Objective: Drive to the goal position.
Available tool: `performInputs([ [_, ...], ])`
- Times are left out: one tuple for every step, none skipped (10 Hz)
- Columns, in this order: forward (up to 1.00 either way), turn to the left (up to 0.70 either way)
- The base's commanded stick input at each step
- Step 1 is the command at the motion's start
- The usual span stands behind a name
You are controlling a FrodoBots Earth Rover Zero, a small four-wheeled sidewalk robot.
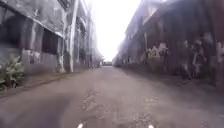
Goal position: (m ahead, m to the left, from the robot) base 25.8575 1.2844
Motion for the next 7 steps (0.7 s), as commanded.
performInputs([
  [1.00,0.39],
  [1.00,0.21],
  [1.00,0.02],
  [1.00,0.02],
  [1.00,0.02],
  [1.00,0.02],
  [1.00,0.02],
])
